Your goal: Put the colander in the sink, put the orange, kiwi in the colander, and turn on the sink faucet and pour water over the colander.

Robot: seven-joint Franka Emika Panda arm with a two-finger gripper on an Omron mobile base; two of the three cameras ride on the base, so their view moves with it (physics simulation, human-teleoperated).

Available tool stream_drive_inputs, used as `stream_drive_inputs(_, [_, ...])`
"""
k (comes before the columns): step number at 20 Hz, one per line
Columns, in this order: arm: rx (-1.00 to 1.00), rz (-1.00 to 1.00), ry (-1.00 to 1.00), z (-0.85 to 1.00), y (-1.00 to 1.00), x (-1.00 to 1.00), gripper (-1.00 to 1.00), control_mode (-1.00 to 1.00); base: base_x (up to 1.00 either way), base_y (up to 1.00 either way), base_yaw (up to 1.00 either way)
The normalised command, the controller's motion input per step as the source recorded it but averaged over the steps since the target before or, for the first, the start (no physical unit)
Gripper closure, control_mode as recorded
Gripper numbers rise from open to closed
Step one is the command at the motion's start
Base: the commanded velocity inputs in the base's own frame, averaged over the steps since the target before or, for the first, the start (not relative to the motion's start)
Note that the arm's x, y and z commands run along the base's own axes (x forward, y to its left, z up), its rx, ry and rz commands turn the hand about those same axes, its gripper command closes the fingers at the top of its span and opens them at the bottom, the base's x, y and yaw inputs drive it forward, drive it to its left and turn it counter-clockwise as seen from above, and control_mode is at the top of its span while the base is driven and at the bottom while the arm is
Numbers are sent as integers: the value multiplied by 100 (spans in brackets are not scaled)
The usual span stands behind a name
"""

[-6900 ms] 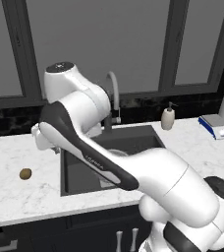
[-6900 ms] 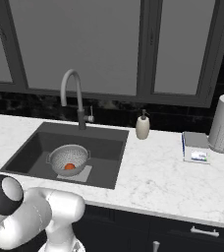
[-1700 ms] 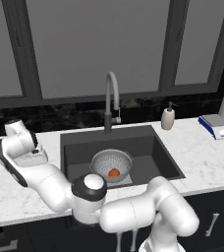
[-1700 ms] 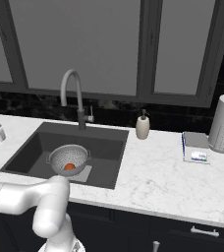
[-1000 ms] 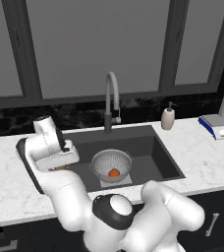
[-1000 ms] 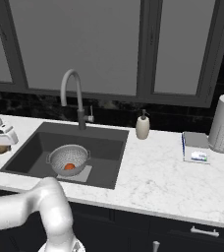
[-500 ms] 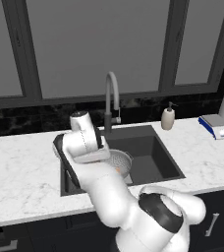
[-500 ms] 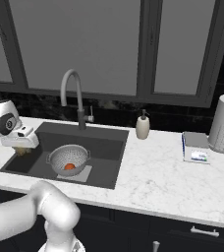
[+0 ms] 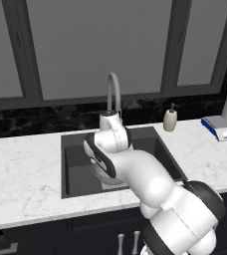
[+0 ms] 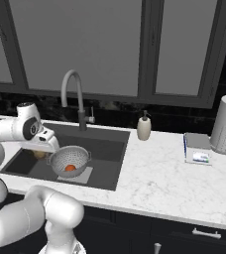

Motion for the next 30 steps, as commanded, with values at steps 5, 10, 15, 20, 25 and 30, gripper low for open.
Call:
stream_drive_inputs(5, [0,0,-7,-23,-28,12,100,-100,0,0,0])
stream_drive_inputs(10, [0,0,-2,-1,-4,41,100,-100,0,0,0])
stream_drive_inputs(15, [0,0,-1,-18,-1,38,100,-100,0,0,0])
stream_drive_inputs(20, [0,0,-5,-43,0,30,100,-100,0,0,0])
stream_drive_inputs(25, [0,0,-5,-42,-3,15,100,-100,0,0,0])
stream_drive_inputs(30, [0,0,-5,-36,-7,19,100,-100,0,0,0])
